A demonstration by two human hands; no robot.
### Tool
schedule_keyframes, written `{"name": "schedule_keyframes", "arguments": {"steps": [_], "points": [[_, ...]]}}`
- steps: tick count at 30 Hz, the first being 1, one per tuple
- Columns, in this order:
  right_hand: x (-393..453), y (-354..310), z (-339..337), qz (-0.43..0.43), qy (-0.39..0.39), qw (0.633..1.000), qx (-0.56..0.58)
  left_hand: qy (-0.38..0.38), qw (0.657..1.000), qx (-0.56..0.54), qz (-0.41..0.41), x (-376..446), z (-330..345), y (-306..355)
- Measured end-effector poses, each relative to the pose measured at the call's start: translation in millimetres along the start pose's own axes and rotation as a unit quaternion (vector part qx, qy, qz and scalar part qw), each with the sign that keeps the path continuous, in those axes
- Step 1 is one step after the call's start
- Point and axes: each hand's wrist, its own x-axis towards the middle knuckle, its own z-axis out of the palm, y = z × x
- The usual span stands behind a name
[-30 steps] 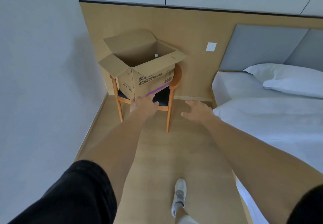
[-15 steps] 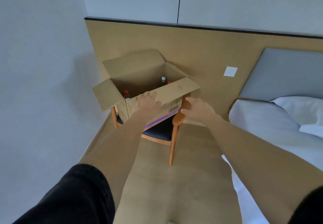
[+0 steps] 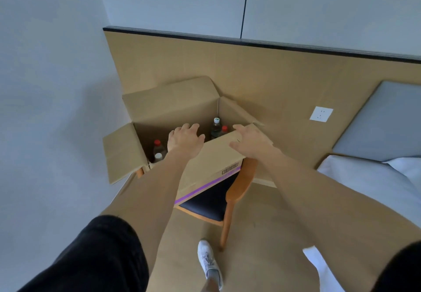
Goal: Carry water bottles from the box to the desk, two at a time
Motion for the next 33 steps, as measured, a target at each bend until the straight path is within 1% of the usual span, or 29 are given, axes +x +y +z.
{"name": "schedule_keyframes", "arguments": {"steps": [4, 7, 11, 14, 18, 24, 29, 33], "points": [[81.4, 3.7, -6.0, -0.019, -0.005, 1.0, -0.024, -0.002, 1.0, -0.022, -0.021, 82.5, 21.8, -6.0], [141.3, 10.2, -6.7, -0.022, -0.031, 0.999, -0.037, -0.025, 0.998, -0.034, -0.042, 136.6, 39.6, -12.3], [211.1, 18.3, -1.0, -0.02, -0.06, 0.997, -0.032, -0.043, 0.997, -0.039, -0.057, 194.0, 57.2, -22.8], [248.4, 18.9, 13.2, -0.033, -0.08, 0.996, -0.031, -0.057, 0.996, -0.034, -0.063, 221.8, 70.5, -34.3], [280.7, 17.1, 33.8, -0.053, -0.113, 0.992, -0.029, -0.066, 0.994, -0.048, -0.075, 237.4, 90.9, -48.1], [325.6, 10.9, 73.9, -0.094, -0.185, 0.977, -0.049, -0.076, 0.988, -0.071, -0.117, 240.9, 114.7, -69.9], [356.9, 8.9, 110.5, -0.134, -0.254, 0.954, -0.084, -0.074, 0.978, -0.07, -0.182, 233.4, 126.4, -88.4], [376.6, 8.9, 139.0, -0.176, -0.297, 0.93, -0.126, -0.09, 0.968, -0.071, -0.222, 225.8, 135.7, -96.3]]}}
